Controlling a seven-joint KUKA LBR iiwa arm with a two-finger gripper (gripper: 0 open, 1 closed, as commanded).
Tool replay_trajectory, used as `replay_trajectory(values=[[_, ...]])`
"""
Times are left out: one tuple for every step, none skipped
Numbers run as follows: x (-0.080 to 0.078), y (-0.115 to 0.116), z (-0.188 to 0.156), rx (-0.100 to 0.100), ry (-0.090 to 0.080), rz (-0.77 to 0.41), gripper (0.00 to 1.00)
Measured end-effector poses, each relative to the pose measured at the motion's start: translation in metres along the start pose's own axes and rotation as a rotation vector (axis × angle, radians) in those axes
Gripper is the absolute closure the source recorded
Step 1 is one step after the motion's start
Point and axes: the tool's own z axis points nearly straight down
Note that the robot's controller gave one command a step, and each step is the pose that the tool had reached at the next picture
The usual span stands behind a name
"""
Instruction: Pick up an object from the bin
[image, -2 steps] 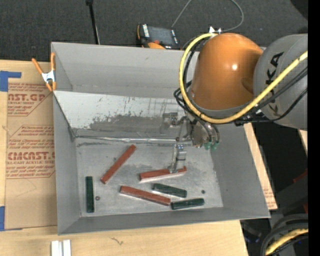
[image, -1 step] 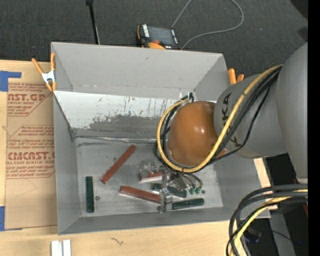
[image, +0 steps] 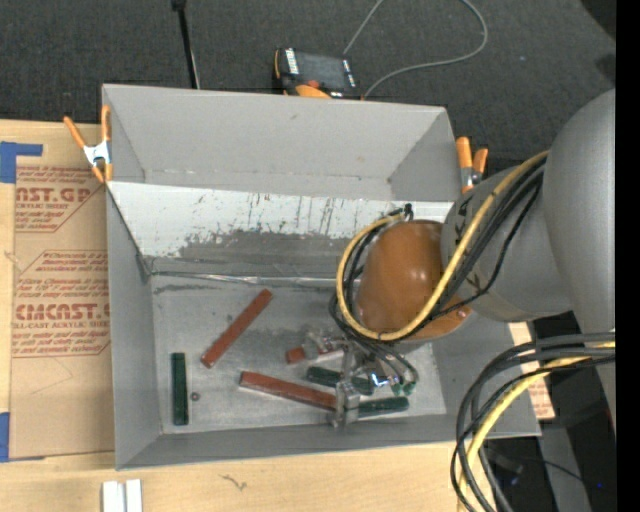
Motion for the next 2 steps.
replay_trajectory(values=[[0.0000,0.0015,-0.0025,0.000,0.003,-0.004,1.00],[0.0003,0.0016,-0.0016,-0.001,0.001,-0.003,0.00]])
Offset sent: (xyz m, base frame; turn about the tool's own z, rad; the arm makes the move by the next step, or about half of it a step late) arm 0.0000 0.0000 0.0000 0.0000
